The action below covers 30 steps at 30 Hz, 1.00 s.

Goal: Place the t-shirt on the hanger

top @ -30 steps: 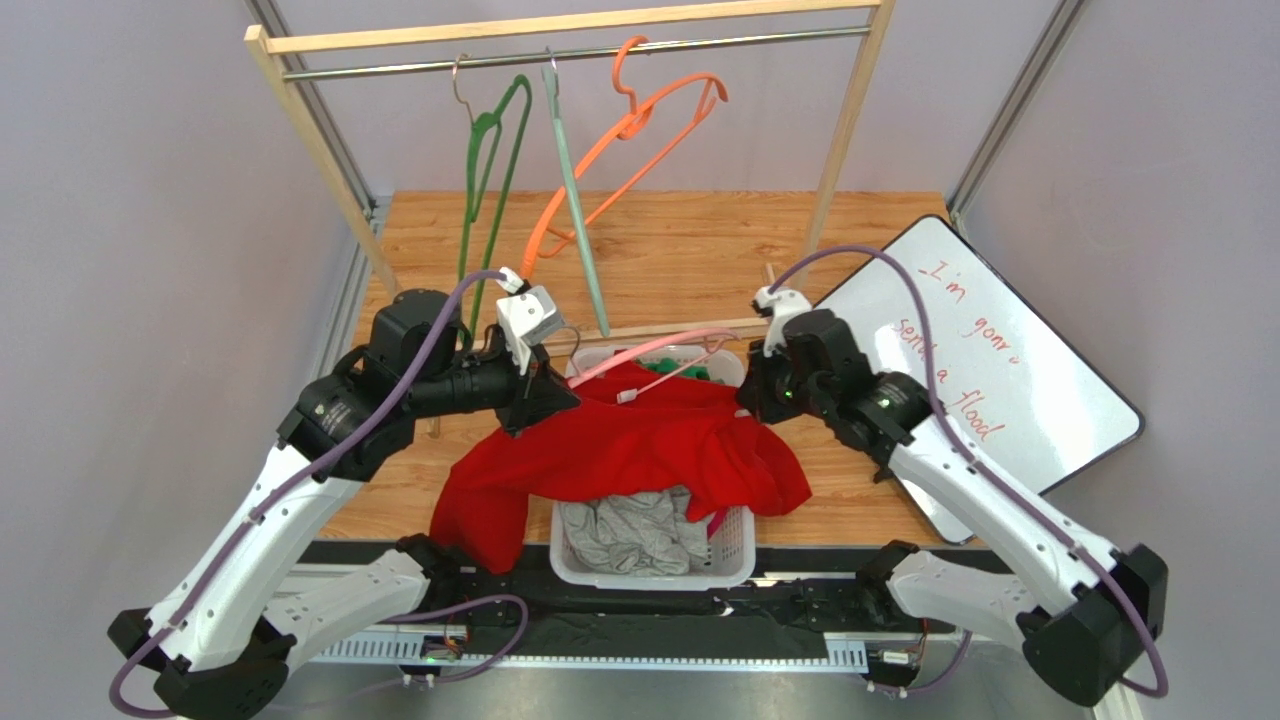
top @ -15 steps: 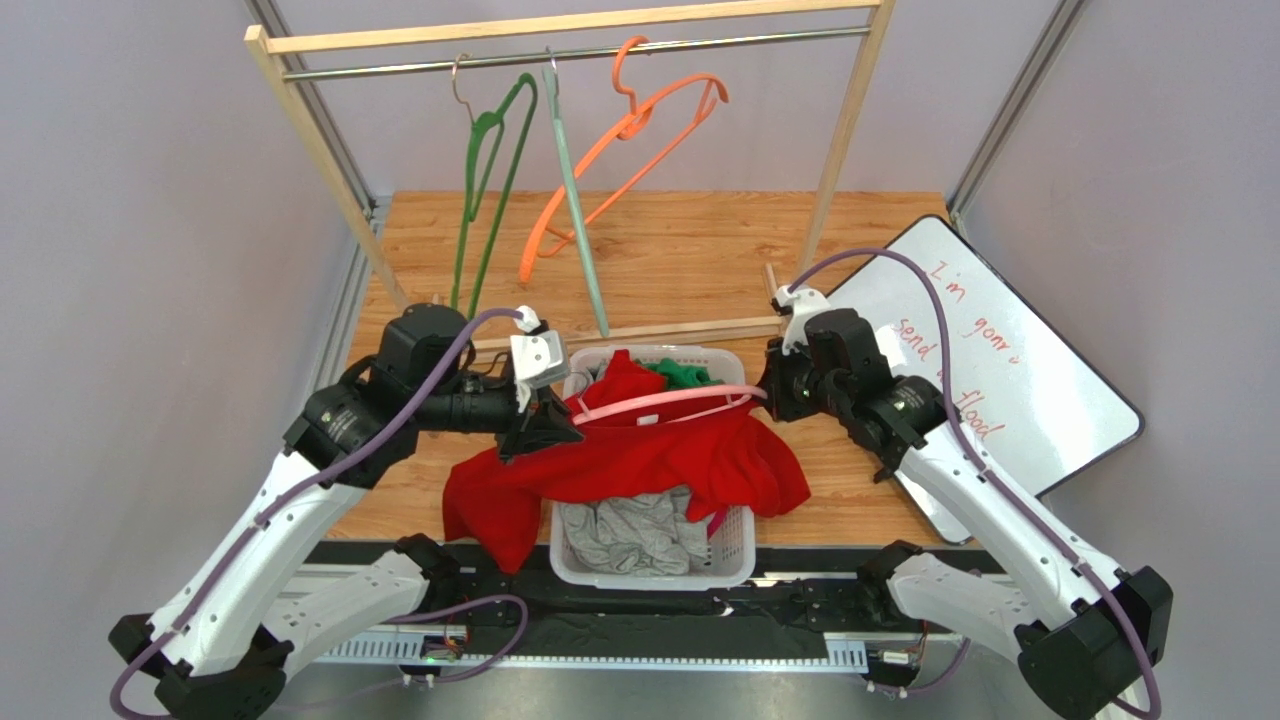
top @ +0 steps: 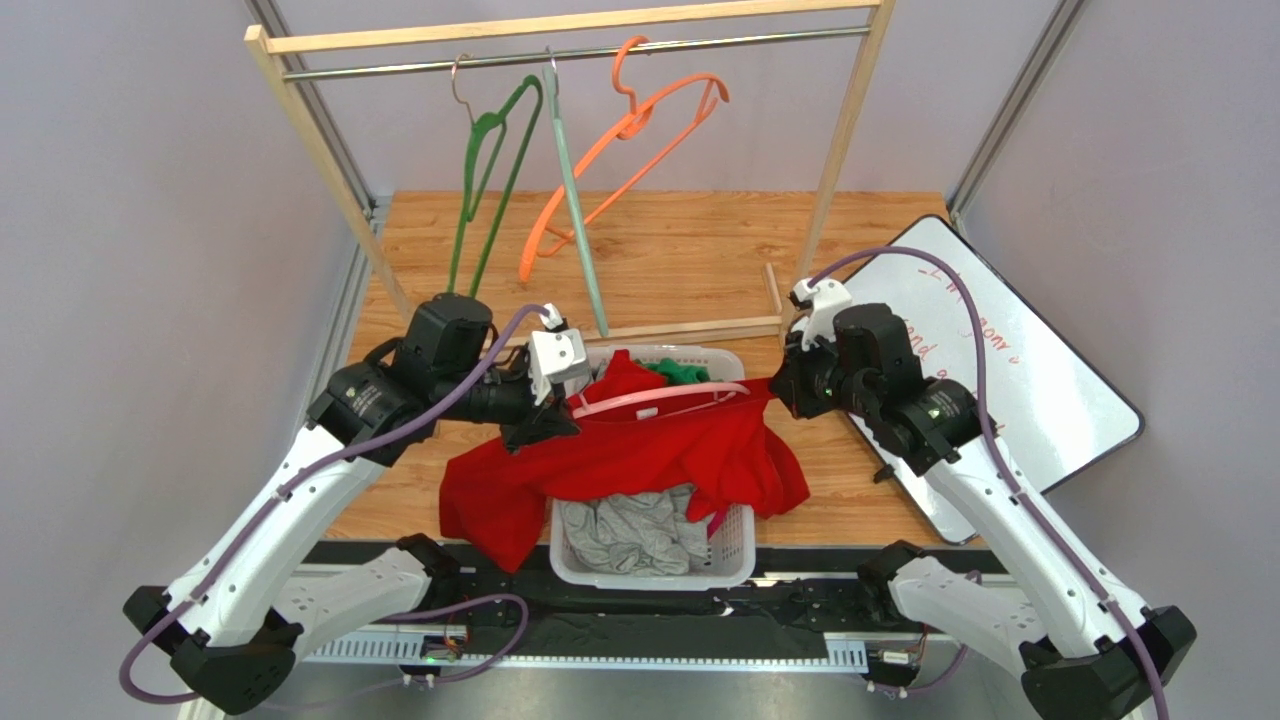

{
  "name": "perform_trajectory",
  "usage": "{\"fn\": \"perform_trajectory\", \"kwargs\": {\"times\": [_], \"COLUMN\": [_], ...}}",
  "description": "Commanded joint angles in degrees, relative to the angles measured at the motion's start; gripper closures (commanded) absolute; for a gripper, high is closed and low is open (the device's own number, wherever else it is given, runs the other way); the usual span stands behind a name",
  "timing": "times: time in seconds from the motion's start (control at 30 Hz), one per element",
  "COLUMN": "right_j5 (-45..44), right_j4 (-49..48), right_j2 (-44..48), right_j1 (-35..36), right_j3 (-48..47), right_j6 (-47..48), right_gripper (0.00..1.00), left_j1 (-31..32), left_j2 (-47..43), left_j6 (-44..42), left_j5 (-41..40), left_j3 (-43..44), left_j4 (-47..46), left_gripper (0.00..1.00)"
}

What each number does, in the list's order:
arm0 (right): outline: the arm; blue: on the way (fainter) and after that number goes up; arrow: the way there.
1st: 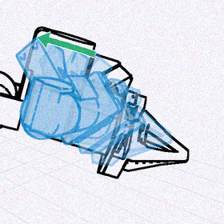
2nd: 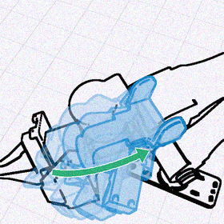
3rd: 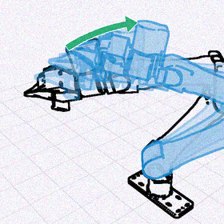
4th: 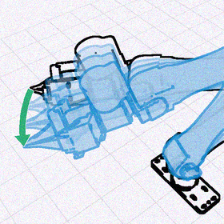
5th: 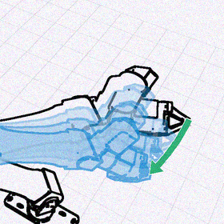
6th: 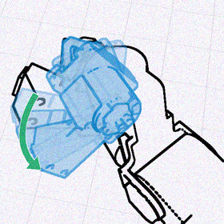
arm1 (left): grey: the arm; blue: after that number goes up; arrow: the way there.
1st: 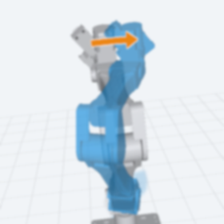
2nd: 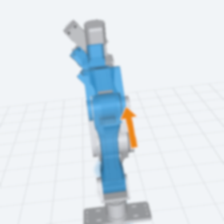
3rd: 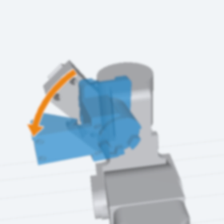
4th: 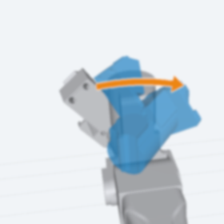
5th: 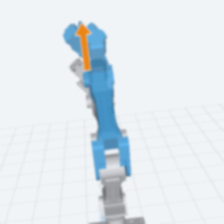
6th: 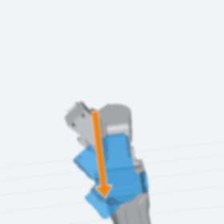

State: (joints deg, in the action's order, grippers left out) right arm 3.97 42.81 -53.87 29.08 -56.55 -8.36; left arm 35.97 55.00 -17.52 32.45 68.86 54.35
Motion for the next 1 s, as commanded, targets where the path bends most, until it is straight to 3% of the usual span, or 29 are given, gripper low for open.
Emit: {"fn": "perform_trajectory", "kwargs": {"times": [0.0, 0.17, 0.3, 0.53, 0.7, 0.77, 0.8, 0.9, 0.97], "right_j5": [-2.3, 3.5, 15.1, 15.7, 16.0, 16.6, 18.0, 20.2, 20.1], "right_j4": [2.3, 0.6, -1.1, -0.6, 0.3, 1.7, 2.2, 2.5, 2.0], "right_j2": [1.7, 1.3, 0.9, 2.0, 0.9, 0.0, 0.0, 1.2, 1.4], "right_j1": [-1.0, -1.0, 0.2, 15.4, 17.9, 17.9, 17.8, 17.9, 17.9], "right_j3": [-3.4, -7.6, -11.4, -13.3, -16.3, -18.6, -20.2, -21.8, -22.5], "right_j6": [3.2, 1.8, -2.0, 4.1, 8.1, 10.7, 13.0, 16.4, 18.5], "right_gripper": [1.00, 1.00, 1.00, 1.00, 0.99, 0.86, 0.71, 0.46, 0.40], "left_j1": [-0.2, 1.5, 4.9, 8.2, 9.0, 9.3, 9.3, 9.5, 9.4], "left_j2": [0.4, 2.9, 4.6, 8.0, 7.2, 6.4, 6.2, 4.9, 4.1], "left_j6": [-4.5, -7.3, -5.6, 0.9, 0.0, -0.1, -0.1, -0.6, -1.2], "left_j5": [-0.6, 0.0, -2.8, -3.6, -0.5, 0.3, 0.2, 0.5, 0.8], "left_j3": [2.0, 3.8, 6.7, 13.8, 16.3, 15.4, 15.1, 13.9, 13.6], "left_j4": [4.1, 7.0, 5.1, 1.1, 0.6, 0.8, 0.8, 0.2, -0.5], "left_gripper": [1.00, 1.00, 1.00, 1.00, 1.00, 1.00, 1.00, 1.00, 1.00]}}
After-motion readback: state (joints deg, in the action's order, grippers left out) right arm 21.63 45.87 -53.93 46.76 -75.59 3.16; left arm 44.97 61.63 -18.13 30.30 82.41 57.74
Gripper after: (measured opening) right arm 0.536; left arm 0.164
